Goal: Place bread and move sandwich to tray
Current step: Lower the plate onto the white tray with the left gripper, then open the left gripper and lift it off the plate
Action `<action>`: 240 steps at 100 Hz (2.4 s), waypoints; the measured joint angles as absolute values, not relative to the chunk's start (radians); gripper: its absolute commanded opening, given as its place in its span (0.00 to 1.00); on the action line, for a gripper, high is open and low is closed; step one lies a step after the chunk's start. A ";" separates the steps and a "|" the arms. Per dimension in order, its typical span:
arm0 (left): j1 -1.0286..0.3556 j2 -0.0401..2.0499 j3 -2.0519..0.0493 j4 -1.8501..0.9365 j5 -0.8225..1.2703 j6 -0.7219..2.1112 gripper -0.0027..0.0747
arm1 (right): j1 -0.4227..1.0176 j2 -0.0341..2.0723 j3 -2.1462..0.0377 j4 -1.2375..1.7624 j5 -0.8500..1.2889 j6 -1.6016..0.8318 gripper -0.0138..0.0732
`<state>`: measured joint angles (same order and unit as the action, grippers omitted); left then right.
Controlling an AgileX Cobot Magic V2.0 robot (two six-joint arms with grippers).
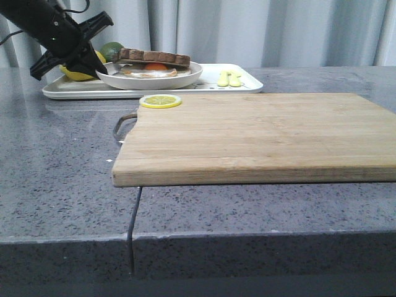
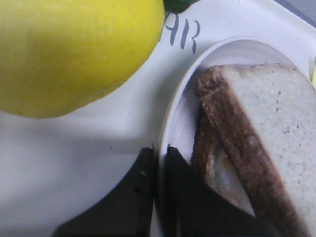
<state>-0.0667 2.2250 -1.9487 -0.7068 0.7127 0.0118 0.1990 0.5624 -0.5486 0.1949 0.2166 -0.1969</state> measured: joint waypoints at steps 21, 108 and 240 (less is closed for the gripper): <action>-0.067 2.248 -1.953 -0.714 0.713 0.012 0.01 | 0.199 0.562 -0.549 0.195 0.217 -0.197 0.56; -0.069 2.252 -1.961 -0.737 0.716 0.012 0.44 | 0.199 0.562 -0.549 0.195 0.217 -0.197 0.56; 0.028 1.995 -1.982 -0.719 0.865 0.136 0.44 | 0.199 0.562 -0.549 0.195 0.217 -0.197 0.56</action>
<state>0.0276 1.9951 -1.9819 -0.7190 0.8652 0.1359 0.1990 0.5624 -0.5486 0.1949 0.2166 -0.1969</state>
